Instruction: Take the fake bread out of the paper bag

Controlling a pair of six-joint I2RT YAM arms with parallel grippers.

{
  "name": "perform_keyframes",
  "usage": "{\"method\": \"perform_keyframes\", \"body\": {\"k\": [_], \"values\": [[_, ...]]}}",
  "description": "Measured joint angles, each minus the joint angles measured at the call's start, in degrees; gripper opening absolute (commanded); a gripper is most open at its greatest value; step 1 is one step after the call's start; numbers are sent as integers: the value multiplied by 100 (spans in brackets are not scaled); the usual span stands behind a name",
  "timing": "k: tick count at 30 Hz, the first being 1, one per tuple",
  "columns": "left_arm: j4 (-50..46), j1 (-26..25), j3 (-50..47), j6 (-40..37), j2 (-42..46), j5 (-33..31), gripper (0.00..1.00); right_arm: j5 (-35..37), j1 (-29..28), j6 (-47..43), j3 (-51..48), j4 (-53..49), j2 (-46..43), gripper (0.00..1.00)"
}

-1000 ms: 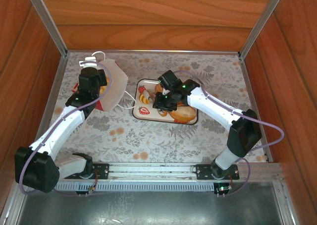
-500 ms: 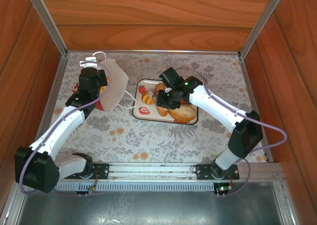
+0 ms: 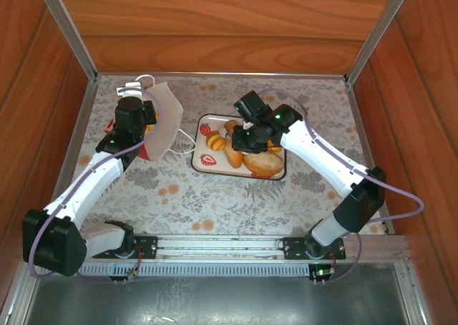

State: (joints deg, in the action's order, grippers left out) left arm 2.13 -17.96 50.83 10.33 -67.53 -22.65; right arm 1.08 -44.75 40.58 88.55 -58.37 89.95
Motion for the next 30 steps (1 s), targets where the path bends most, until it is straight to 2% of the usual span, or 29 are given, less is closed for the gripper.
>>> {"method": "perform_keyframes", "body": {"k": [9, 16, 22, 30], "values": [[-2, 0, 4, 20, -2, 4, 0, 146, -417, -310, 935, -592, 546, 30], [-2, 0, 15, 24, -7, 7, 0, 170, -448, -306, 833, -874, 713, 29], [-2, 0, 22, 26, -9, 15, 0, 101, -448, -267, 439, -802, 713, 29], [-4, 0, 22, 26, -9, 42, 0, 85, -439, -254, 407, -579, 765, 28]]}}
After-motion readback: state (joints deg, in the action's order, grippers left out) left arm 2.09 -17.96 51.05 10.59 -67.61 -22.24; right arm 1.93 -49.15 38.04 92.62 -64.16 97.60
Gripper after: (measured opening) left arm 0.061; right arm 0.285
